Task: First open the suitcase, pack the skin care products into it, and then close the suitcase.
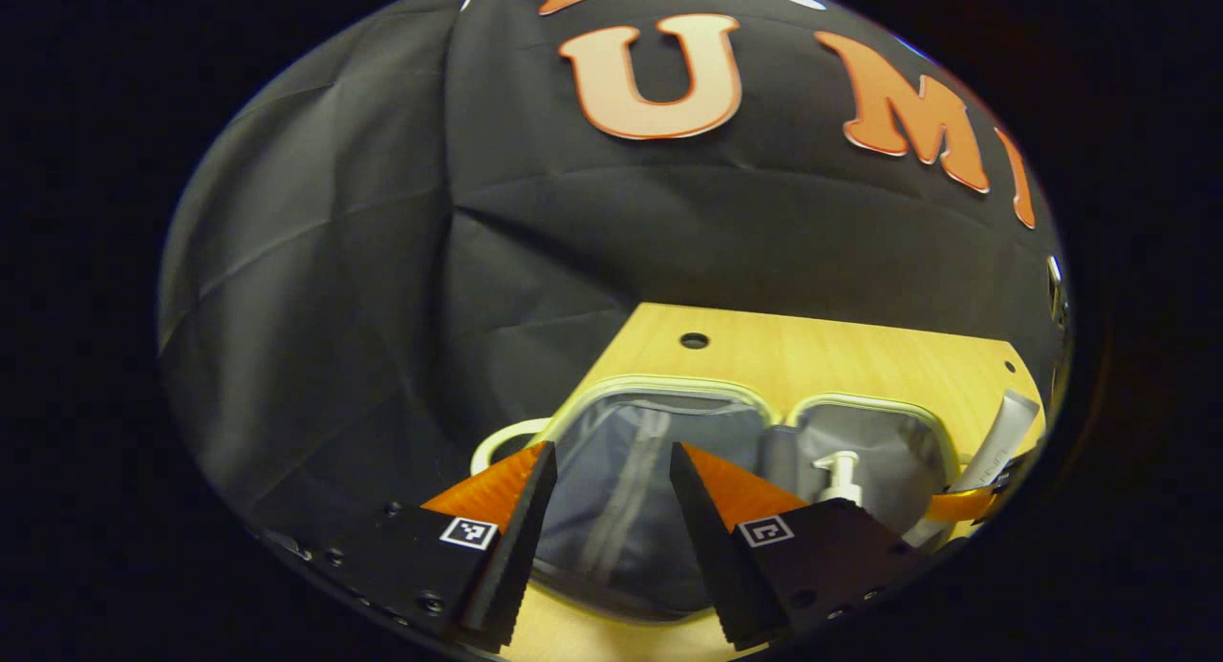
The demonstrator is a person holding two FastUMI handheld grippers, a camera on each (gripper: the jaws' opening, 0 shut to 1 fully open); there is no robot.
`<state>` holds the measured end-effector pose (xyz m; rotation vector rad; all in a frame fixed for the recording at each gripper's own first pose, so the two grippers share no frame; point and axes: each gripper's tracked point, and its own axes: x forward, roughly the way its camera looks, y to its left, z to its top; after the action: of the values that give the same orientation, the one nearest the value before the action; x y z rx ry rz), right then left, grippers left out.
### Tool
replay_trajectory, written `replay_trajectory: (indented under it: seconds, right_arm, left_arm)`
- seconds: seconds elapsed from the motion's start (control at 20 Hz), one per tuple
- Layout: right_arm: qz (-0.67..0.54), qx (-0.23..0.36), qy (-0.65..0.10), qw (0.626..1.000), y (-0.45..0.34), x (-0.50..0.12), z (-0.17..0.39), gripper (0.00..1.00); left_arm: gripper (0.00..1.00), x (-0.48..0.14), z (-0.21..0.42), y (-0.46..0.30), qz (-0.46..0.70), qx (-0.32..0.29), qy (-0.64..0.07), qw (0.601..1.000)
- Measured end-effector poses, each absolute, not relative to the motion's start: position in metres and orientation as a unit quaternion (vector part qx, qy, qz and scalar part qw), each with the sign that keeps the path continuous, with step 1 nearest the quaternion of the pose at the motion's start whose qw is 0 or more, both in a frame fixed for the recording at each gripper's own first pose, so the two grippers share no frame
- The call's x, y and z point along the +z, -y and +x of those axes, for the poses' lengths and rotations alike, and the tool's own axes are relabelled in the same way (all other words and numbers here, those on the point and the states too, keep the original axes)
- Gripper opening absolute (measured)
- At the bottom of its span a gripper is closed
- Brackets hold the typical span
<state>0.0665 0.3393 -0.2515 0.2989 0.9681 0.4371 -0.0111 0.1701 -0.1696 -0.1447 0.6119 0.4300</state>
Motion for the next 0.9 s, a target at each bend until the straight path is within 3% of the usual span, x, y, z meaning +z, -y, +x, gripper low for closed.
replay_trajectory:
  seconds: [0.2, 0.4, 0.45, 0.65, 0.9]
  right_arm:
    - [0.158, 0.178, -0.497, 0.834, -0.348, -0.269, 0.066, 0.4]
    - [0.144, 0.151, -0.529, 0.823, -0.349, -0.283, 0.065, 0.4]
    - [0.142, 0.143, -0.541, 0.817, -0.352, -0.289, 0.065, 0.4]
    - [0.168, 0.092, -0.576, 0.795, -0.354, -0.3, 0.072, 0.4]
    - [0.156, 0.068, -0.574, 0.801, -0.354, -0.305, 0.075, 0.4]
  left_arm:
    - [0.72, -0.184, -0.027, -0.217, -0.081, 0.246, -0.307, 0.916]
    - [0.76, -0.197, -0.039, -0.247, -0.085, 0.265, -0.32, 0.906]
    - [0.72, -0.203, -0.041, -0.251, -0.09, 0.267, -0.323, 0.903]
    - [0.76, -0.226, -0.045, -0.278, -0.111, 0.282, -0.341, 0.89]
    - [0.76, -0.26, -0.038, -0.3, -0.148, 0.279, -0.355, 0.88]
